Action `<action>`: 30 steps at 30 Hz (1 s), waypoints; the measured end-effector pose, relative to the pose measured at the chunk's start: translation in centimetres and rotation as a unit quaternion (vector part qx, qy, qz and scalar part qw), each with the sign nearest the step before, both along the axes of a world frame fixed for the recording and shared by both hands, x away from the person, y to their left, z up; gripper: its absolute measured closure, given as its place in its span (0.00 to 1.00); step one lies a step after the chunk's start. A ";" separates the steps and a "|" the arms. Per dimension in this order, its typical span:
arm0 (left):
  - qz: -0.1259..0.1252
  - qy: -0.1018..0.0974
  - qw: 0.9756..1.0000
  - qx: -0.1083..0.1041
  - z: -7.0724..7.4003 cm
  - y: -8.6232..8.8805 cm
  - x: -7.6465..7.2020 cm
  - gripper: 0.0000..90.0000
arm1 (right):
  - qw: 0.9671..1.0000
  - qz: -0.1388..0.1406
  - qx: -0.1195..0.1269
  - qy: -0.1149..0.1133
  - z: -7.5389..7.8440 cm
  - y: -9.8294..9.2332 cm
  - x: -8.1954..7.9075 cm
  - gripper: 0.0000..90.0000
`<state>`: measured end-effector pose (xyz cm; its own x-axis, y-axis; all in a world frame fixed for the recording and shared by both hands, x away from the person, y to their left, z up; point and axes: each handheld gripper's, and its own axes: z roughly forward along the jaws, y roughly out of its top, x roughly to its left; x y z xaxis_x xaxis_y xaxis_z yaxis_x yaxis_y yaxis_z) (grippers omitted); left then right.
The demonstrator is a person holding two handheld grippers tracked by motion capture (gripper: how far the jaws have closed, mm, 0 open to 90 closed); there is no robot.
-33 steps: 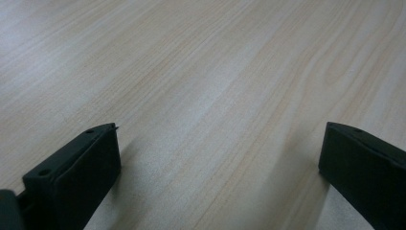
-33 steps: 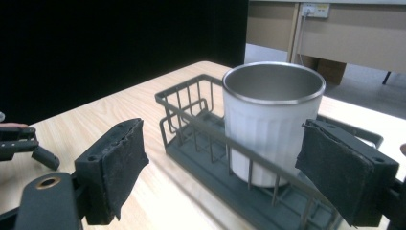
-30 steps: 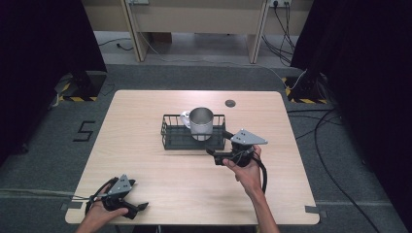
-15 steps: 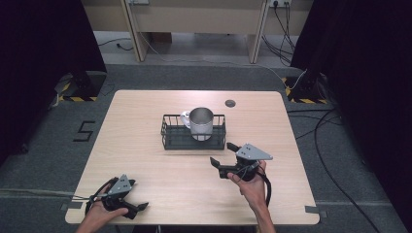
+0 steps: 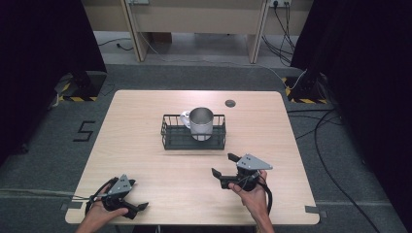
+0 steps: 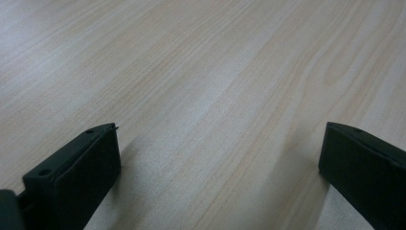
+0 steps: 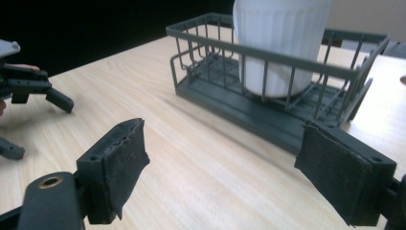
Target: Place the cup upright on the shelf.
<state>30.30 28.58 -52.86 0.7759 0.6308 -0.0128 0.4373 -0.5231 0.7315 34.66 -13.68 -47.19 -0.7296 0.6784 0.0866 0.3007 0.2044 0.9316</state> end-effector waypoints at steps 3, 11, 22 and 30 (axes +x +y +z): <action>0.000 0.000 1.000 0.000 0.0 0.0 0.0 0.00 | 1.000 0.000 -0.014 0.012 -0.5 -0.2 -0.3 0.17; 0.000 0.000 1.000 0.000 0.0 0.0 0.0 0.00 | 0.998 0.001 -0.042 0.036 -2.0 -0.6 -1.2 0.17; 0.000 0.000 1.000 0.000 0.0 0.0 0.0 0.00 | 0.995 -0.003 -0.074 0.069 -3.6 -1.1 -2.0 0.18; 0.000 0.000 1.000 0.000 0.0 0.0 0.0 0.00 | 0.992 -0.005 -0.090 0.088 -4.4 -1.3 -2.3 0.18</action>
